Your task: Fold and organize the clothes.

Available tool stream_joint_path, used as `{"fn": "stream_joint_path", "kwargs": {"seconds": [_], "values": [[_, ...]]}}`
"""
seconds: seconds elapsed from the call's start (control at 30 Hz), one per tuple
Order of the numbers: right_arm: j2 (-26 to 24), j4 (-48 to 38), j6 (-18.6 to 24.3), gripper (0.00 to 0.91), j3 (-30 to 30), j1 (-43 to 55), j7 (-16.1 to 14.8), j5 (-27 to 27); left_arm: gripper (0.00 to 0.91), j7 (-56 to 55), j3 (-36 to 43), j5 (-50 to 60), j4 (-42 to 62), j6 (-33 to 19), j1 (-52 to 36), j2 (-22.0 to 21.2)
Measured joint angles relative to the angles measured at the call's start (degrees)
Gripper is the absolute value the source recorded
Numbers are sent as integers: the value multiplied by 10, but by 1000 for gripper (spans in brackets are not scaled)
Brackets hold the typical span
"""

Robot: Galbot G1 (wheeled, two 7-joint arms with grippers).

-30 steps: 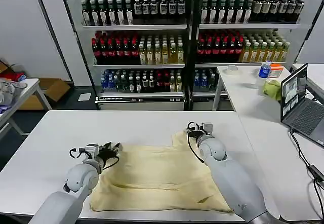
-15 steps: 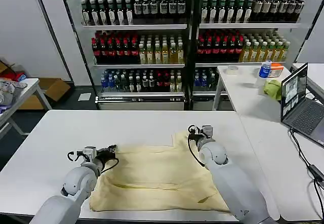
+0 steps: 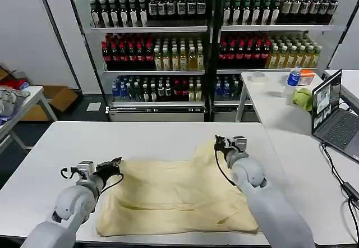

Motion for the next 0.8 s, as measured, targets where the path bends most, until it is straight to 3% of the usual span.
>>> {"fn": "stream_joint_path", "kwargs": {"seconds": [0.8], "values": [[-68, 271, -17, 0, 115, -261, -1, -15, 10, 33, -102, -1, -158, -5, 183, 29]]}}
